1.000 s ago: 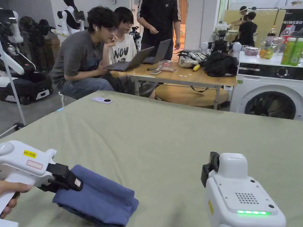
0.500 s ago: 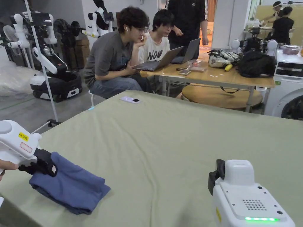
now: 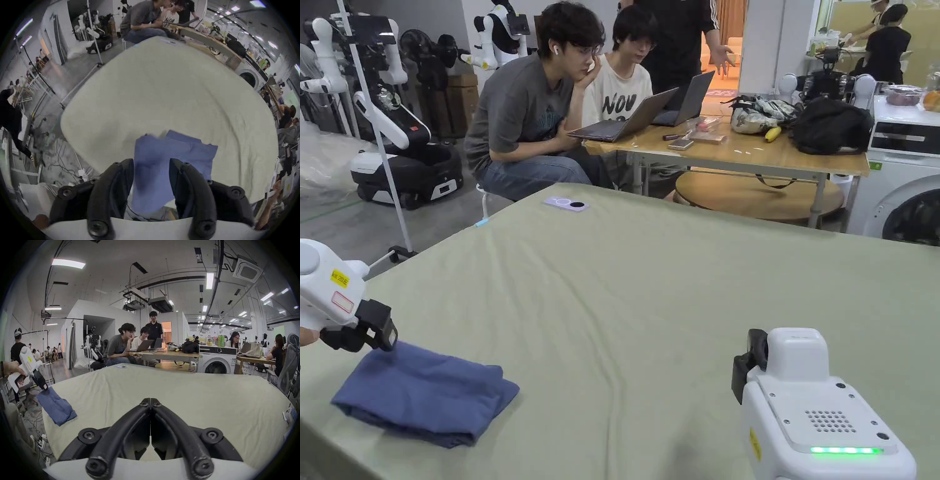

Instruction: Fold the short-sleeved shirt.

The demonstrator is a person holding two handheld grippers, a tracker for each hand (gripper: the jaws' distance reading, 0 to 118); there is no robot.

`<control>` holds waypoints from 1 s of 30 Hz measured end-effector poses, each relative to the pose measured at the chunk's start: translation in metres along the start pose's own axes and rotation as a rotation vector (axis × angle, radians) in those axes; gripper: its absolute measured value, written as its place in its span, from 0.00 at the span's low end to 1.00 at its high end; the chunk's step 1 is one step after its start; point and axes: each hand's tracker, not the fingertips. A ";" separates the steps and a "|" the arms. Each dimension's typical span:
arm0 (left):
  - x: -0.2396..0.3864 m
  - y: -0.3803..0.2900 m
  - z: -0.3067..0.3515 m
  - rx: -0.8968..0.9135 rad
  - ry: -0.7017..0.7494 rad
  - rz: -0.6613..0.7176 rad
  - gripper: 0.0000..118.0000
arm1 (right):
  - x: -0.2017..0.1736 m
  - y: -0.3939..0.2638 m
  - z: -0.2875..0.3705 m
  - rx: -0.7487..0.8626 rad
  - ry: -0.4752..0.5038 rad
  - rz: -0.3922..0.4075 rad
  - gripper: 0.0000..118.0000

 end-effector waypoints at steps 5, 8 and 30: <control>0.006 0.005 0.001 0.080 0.014 -0.041 0.39 | 0.011 -0.001 0.004 -0.002 -0.015 -0.014 0.00; 0.038 -0.014 -0.004 0.121 -0.113 -0.047 0.39 | 0.021 -0.002 0.007 -0.006 -0.031 -0.019 0.00; 0.340 -0.146 -0.003 0.896 -0.306 -0.149 0.39 | 0.134 -0.007 0.051 -0.047 -0.274 -0.055 0.00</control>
